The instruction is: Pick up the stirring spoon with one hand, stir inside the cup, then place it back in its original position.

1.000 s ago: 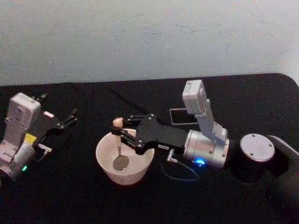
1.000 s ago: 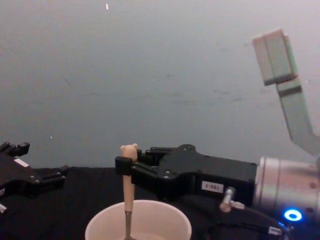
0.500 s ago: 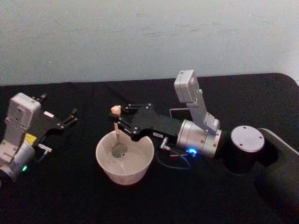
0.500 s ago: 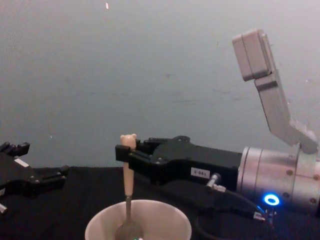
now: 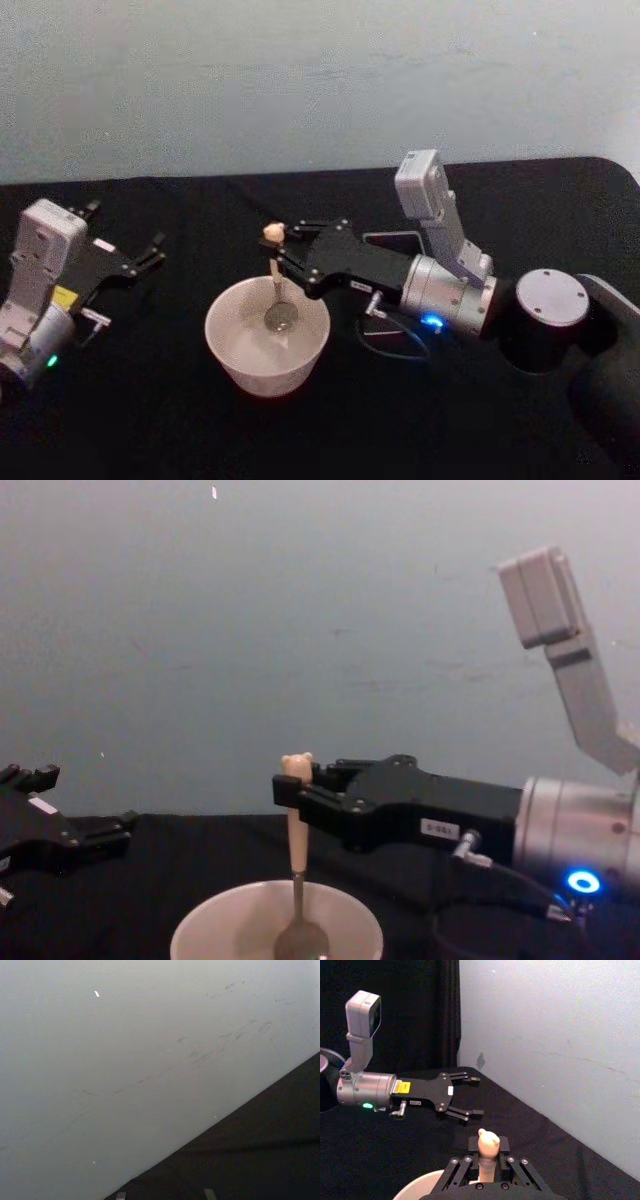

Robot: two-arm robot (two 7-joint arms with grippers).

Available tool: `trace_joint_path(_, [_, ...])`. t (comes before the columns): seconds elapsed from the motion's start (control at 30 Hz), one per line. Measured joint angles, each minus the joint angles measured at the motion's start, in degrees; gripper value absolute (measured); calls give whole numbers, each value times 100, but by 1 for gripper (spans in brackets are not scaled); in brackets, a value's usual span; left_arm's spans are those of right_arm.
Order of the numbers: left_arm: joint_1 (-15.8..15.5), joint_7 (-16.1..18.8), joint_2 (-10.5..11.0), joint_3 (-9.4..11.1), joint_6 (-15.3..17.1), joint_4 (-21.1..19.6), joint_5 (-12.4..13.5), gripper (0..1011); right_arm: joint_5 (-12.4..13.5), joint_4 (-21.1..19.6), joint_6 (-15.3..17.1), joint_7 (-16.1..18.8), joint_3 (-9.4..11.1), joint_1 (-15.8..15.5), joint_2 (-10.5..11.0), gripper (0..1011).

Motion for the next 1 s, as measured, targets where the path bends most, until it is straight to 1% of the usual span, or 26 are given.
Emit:
trace_joint_path(0.2, [0,0,0,0,0,0,0,1001,13,-222,-5,75,47,-131,150,215])
trace_joint_path(0.37, [0,0,0,0,0,0,0,1001,90,-473,14,162,58,-274,273,215])
trace_joint_path(0.47, [0,0,0,0,0,0,0,1001,122,-565,29,200,47,-333,316,215])
trace_joint_path(0.6, [0,0,0,0,0,0,0,1001,164,-699,54,267,-17,-413,370,215])
trace_joint_path(0.8, [0,0,0,0,0,0,0,1001,189,-769,74,319,-102,-446,386,214])
trace_joint_path(1.0, [0,0,0,0,0,0,0,1001,193,-731,105,338,-209,-388,306,214])
